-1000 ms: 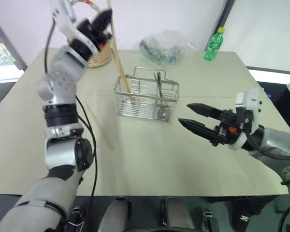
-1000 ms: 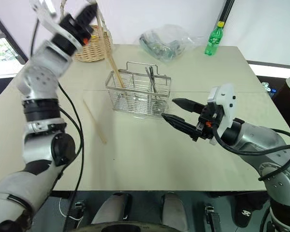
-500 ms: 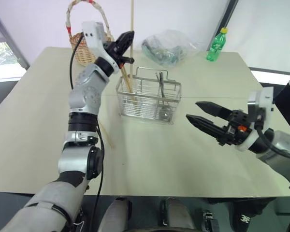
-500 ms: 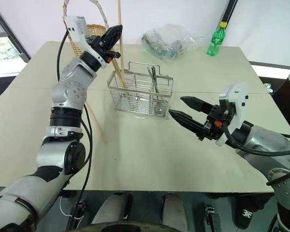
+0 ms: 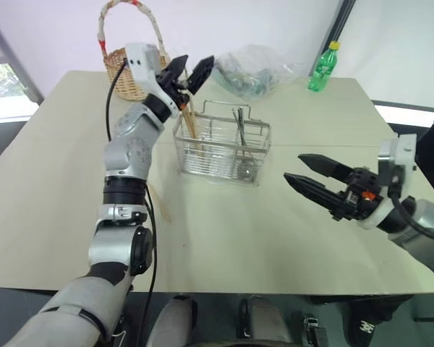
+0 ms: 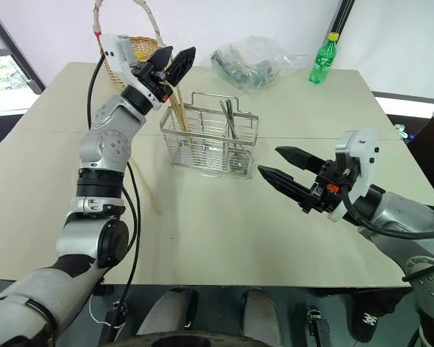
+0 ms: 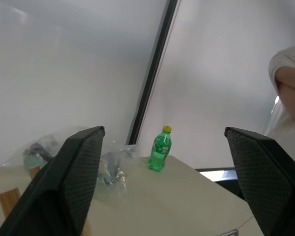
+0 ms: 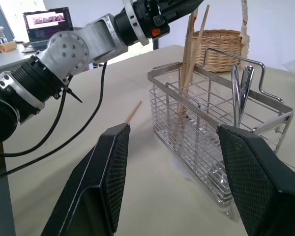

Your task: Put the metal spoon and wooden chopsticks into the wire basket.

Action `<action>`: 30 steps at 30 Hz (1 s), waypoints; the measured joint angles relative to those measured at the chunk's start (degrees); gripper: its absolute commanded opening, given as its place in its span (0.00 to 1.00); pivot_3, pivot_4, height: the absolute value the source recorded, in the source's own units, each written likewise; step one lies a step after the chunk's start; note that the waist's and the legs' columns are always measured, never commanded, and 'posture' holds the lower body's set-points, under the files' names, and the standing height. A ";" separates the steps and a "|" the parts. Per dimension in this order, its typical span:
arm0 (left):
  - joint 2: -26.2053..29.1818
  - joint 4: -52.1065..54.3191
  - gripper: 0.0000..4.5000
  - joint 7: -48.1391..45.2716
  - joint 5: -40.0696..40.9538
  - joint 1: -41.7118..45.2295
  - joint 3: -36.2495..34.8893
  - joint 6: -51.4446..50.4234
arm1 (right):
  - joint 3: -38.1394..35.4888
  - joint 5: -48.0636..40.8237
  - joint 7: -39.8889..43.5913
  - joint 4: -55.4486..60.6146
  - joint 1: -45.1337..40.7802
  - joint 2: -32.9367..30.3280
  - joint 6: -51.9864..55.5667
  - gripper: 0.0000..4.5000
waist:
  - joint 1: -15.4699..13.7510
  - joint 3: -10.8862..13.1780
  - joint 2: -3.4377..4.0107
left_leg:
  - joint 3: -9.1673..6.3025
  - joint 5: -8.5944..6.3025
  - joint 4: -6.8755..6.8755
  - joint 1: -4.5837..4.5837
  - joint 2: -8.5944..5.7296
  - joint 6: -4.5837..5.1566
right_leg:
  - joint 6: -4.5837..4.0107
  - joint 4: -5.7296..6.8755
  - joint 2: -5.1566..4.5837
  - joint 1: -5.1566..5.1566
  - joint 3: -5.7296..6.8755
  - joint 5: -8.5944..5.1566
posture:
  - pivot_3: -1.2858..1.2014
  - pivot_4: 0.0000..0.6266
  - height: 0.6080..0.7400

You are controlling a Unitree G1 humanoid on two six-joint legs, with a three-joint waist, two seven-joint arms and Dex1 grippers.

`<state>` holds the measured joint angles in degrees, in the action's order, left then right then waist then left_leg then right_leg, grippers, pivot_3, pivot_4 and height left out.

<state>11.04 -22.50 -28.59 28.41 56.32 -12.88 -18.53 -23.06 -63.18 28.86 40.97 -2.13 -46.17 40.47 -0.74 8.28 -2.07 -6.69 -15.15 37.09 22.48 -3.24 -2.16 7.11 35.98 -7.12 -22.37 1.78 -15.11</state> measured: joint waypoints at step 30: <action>-3.78 1.75 0.91 57.68 -9.10 -4.22 -17.21 -47.04 | 9.49 6.09 1.19 -2.55 -6.41 4.10 -1.66 0.64 | -0.20 0.01 -0.01 | -0.07 0.01 -0.01 -0.04 -0.04 -0.07 | 0.06 0.10 0.07 -0.03 -0.02 -0.03 | 0.52 0.24 0.40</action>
<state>7.26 -20.75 29.10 19.31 52.10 -30.09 -65.57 -13.57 -57.09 30.05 38.42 -8.54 -42.07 38.81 -0.94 8.29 -2.08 -6.76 -15.14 37.08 22.44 -3.28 -2.23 7.17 36.09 -7.05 -22.41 1.76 -15.14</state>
